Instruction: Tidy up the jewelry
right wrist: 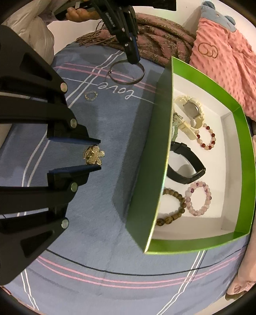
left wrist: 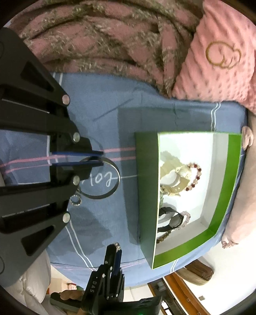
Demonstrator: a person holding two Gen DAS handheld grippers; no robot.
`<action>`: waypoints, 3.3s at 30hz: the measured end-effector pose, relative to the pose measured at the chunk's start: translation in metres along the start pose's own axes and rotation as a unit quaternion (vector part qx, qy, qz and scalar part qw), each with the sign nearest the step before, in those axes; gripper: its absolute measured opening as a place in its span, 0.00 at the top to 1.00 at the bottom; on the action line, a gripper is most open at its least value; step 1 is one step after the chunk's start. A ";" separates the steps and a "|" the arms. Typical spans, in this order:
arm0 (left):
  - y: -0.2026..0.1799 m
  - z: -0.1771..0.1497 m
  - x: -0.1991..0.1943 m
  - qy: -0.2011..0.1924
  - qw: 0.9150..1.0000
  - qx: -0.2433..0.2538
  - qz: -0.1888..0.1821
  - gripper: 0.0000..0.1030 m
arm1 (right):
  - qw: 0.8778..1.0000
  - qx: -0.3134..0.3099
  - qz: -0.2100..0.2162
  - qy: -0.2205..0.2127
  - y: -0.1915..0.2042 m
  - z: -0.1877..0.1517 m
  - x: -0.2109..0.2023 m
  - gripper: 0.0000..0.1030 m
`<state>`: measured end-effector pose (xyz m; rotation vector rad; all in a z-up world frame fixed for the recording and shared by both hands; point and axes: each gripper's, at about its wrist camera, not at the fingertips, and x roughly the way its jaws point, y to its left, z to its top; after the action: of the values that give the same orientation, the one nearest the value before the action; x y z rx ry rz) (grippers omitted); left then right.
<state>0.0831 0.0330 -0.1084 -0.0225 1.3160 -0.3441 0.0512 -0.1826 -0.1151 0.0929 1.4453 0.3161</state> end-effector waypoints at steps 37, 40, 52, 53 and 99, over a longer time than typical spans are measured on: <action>-0.080 -0.038 0.026 0.034 0.994 0.090 -0.057 0.83 | 1.000 0.024 0.000 0.001 -0.006 -0.049 0.003 0.81; -0.092 -0.039 0.043 0.057 0.991 0.106 -0.056 0.83 | 0.999 0.034 -0.005 -0.003 -0.012 -0.054 -0.001 0.81; -0.099 -0.045 0.062 0.074 0.989 0.126 -0.026 0.88 | 0.999 0.041 0.000 -0.015 -0.014 -0.061 -0.008 0.81; -0.100 -0.046 0.063 0.077 0.989 0.126 -0.026 0.95 | 0.999 0.039 0.001 -0.015 -0.013 -0.061 -0.008 0.81; -0.078 0.105 0.027 -0.039 0.993 0.112 -0.029 0.88 | 0.994 -0.012 -0.020 -0.108 -0.029 0.108 -0.031 0.79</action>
<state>0.1700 -0.0664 -0.0904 0.1134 1.1952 -0.5345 0.1595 -0.2052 -0.0783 0.0764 1.2281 0.2824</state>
